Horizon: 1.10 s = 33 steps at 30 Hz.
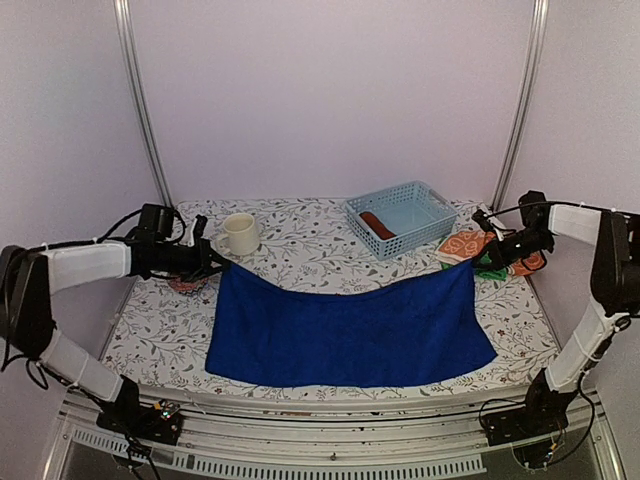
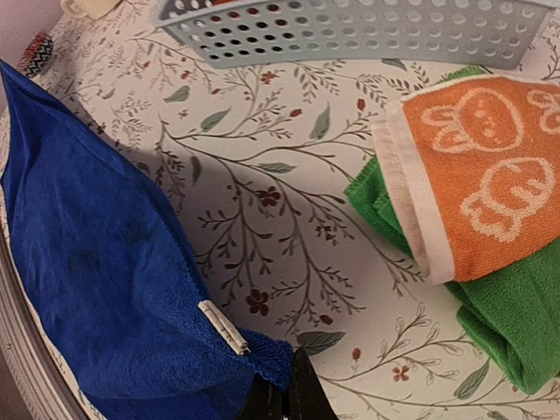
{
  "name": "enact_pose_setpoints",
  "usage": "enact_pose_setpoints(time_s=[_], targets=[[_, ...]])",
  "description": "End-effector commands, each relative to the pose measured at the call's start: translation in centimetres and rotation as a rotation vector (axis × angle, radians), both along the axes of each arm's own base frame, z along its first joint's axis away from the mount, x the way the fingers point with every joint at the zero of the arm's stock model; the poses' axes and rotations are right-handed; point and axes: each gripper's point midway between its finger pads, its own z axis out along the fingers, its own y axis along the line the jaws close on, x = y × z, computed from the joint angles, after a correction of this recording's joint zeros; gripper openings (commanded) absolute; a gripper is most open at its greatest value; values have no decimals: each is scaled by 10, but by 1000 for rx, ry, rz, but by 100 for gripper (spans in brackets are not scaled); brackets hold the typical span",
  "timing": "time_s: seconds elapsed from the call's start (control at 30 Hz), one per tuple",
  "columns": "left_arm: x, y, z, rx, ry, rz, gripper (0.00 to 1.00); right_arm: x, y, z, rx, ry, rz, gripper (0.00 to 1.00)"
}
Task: Roll the towels
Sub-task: Flatten out the towel at the center of the board.
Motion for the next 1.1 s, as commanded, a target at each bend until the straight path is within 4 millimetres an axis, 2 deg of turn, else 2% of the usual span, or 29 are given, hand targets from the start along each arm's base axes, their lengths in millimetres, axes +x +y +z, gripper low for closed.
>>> enact_pose_setpoints(time_s=[0.0,0.1,0.2,0.3,0.43,0.63,0.9,1.07], targets=[[60,-16,-3,17,-78,-41,0,71,-27,-16,-102,-70,-94,4],[86,-19,-19,36,-59,-36,0,96,-35,-25,-119,-61,-119,6],[100,-21,-32,41,-41,-37,0,110,-37,-33,-125,-52,-133,6],[107,-25,-43,32,-23,-40,0,116,-40,-43,-133,-33,-136,7],[109,-23,-45,42,-28,-31,0,118,-43,-54,-151,-18,-141,7],[106,-17,-35,50,-49,-29,0,114,-42,-50,-153,-25,-134,7],[95,1,-6,62,-113,21,0,98,-23,-16,-83,-66,-37,9],[89,12,3,78,-134,44,0,90,-11,-17,-113,-24,34,9]])
